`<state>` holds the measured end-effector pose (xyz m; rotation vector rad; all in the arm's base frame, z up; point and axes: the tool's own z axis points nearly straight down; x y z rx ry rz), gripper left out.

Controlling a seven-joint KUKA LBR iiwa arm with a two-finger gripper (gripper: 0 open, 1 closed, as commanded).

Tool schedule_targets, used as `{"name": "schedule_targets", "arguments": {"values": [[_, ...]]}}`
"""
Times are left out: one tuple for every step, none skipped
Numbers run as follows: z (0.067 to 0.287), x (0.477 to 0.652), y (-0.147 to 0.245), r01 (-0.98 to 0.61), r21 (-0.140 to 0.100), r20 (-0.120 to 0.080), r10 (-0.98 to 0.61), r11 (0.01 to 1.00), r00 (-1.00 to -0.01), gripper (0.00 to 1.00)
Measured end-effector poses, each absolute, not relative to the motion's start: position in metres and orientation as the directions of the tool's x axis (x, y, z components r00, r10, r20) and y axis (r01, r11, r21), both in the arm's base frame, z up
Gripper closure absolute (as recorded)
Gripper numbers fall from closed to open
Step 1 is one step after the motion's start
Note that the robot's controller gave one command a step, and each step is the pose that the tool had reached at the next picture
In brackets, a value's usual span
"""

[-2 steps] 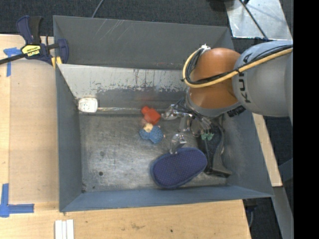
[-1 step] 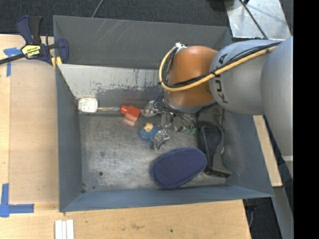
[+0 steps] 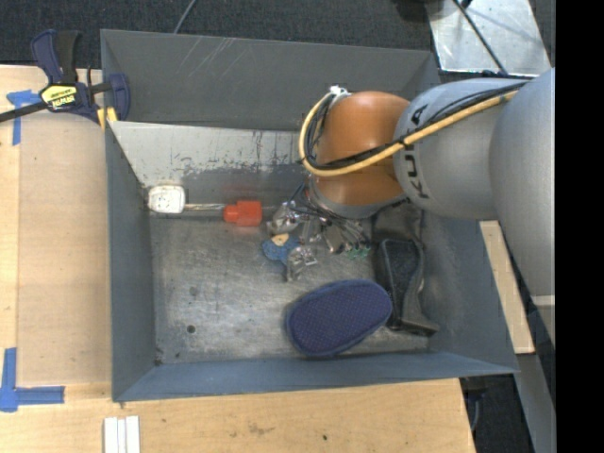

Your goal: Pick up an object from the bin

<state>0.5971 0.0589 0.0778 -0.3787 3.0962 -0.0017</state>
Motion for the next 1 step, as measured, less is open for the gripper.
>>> {"name": "schedule_targets", "arguments": {"values": [[0.2255,0.5884,0.062,-0.198,-0.001,-0.013,-0.198,0.98,-0.98,1.0]]}}
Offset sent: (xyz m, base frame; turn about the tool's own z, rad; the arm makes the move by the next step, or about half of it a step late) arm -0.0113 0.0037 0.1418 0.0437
